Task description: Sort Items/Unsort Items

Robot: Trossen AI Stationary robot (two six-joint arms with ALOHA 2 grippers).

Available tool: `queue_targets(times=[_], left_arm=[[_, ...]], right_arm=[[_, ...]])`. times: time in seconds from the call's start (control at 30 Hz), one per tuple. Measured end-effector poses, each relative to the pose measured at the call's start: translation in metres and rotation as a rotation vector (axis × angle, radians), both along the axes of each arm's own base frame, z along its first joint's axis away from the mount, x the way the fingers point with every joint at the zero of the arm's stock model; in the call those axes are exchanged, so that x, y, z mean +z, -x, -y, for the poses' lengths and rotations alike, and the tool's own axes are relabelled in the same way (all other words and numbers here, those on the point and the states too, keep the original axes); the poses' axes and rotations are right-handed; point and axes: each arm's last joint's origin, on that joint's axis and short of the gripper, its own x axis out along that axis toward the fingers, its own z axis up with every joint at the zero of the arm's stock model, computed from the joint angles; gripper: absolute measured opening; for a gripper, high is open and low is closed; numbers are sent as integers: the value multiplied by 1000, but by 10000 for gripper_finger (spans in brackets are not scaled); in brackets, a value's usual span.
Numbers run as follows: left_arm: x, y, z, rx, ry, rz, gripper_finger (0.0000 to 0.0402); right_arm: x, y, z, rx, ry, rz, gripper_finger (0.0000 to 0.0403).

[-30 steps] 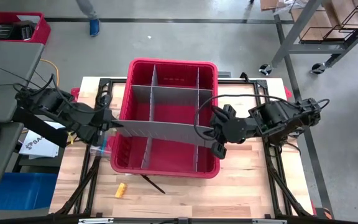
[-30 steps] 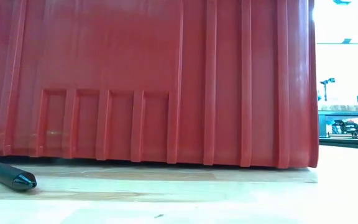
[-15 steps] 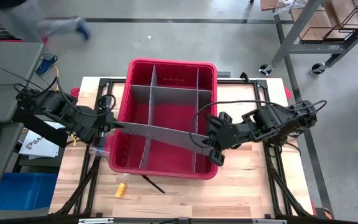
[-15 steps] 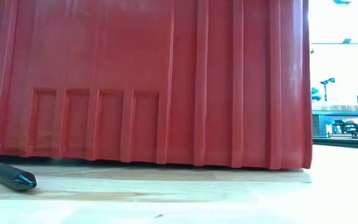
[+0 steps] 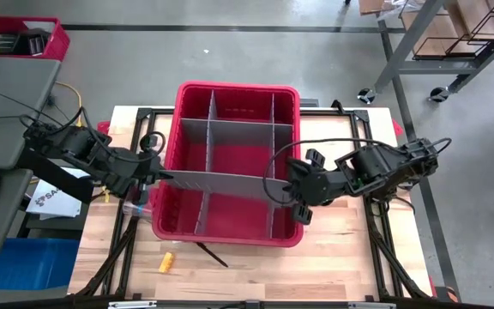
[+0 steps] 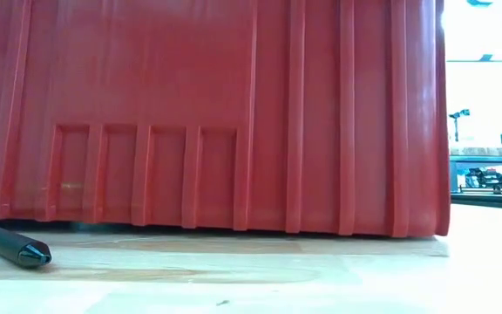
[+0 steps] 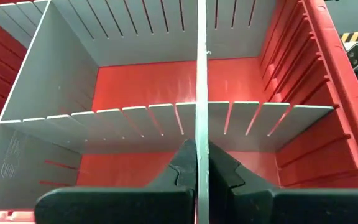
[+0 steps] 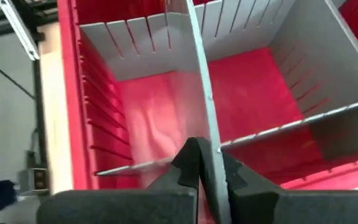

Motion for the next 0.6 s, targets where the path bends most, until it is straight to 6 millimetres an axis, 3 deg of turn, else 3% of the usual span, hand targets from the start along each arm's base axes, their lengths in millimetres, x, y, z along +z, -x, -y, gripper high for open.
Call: queue_targets(times=[0.2,0.47,0.6], left_arm=[[-1,1,0,1,-2,-8,1],[-2,2,-1,4,-6,-24,1],[-2,2,-1,4,-6,-23,1]], right_arm=[[0,-4,8,23,48,2,0],[22,-4,20,36,148,111,0],[24,-4,26,5,82,117,0]])
